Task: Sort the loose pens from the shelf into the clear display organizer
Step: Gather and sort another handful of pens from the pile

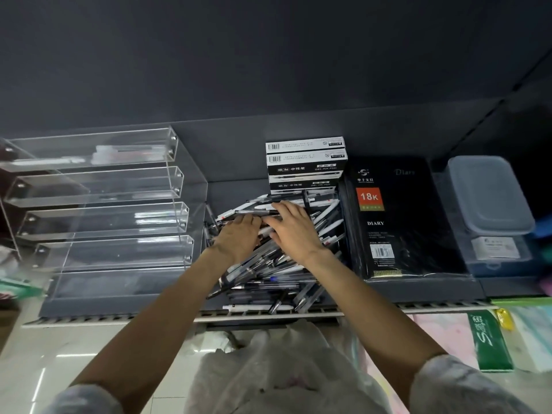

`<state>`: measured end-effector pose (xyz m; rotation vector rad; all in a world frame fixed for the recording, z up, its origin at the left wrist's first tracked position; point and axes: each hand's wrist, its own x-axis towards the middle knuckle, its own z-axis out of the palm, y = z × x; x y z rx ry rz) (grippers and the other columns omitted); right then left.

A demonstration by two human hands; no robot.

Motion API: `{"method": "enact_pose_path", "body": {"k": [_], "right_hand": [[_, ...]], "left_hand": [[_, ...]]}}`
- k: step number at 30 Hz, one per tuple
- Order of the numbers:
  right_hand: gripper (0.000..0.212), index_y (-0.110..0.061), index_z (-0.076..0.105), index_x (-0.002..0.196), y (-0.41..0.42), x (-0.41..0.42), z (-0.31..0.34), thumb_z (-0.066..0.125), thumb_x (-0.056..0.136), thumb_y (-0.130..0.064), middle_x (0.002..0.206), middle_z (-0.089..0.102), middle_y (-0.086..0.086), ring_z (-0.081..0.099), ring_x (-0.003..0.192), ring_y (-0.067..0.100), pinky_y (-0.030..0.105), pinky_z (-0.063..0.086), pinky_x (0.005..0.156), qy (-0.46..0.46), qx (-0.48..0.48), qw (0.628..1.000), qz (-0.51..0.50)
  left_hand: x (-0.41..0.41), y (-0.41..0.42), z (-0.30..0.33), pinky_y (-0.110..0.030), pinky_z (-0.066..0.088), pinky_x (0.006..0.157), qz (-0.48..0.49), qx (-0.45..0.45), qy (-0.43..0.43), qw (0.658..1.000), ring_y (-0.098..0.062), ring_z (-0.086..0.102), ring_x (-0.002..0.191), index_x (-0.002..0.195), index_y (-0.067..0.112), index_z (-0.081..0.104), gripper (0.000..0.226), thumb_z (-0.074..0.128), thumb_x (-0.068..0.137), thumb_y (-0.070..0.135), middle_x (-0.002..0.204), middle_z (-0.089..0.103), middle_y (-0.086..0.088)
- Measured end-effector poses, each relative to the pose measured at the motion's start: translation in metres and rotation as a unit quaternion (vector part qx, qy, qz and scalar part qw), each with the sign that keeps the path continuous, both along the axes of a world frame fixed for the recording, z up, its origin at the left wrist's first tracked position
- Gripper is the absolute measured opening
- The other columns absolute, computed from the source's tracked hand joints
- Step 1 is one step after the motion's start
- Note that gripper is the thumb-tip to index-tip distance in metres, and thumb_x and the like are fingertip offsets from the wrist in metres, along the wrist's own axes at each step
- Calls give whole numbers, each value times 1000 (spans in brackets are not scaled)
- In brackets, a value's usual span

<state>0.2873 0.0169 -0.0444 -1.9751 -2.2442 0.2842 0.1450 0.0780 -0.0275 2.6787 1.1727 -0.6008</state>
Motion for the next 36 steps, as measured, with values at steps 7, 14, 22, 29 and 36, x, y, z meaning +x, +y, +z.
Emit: {"method": "enact_pose_path", "body": {"k": [7, 14, 22, 29, 36], "right_hand": [[31, -10, 45, 127, 3, 5, 4, 43, 98, -22, 151, 27, 15, 11, 144, 30, 46, 14, 117, -2, -21, 998, 65], [27, -10, 41, 121, 3, 5, 20, 45, 95, -15, 115, 57, 11, 50, 107, 26, 37, 36, 95, -60, 29, 991, 119], [52, -13, 21, 148, -3, 7, 19, 34, 101, -30, 132, 51, 14, 43, 123, 30, 41, 31, 106, -80, 44, 987, 136], [57, -18, 48, 136, -12, 13, 43, 62, 82, -29, 106, 59, 12, 58, 86, 22, 33, 51, 71, -22, 220, 971, 93], [25, -12, 60, 108, -47, -10, 60, 48, 94, -29, 104, 49, 11, 57, 79, 13, 14, 50, 71, 278, 304, 910, -45]], "left_hand": [[-6, -7, 22, -40, 46, 81, -18, -3, -8, 1000, -31, 62, 100, 132, 5, 32, 37, 36, 101, 26, 113, 62, -14], [-15, -13, 36, -41, 47, 88, 56, -131, -101, 985, -29, 61, 95, 133, 5, 36, 66, 32, 93, 57, 99, 65, -17], [-24, -21, 30, -32, 43, 81, 91, -198, -139, 966, -23, 61, 92, 136, 6, 33, 50, 32, 100, 42, 104, 65, -16], [-34, -37, 32, -30, 49, 75, 274, -312, -321, 851, -29, 57, 84, 129, 9, 47, 39, 39, 101, 36, 100, 61, -14], [-13, -63, 52, -18, 43, 50, 467, -471, -611, 432, -8, 50, 55, 106, 4, 59, 19, 43, 98, 10, 70, 58, 1]]}}
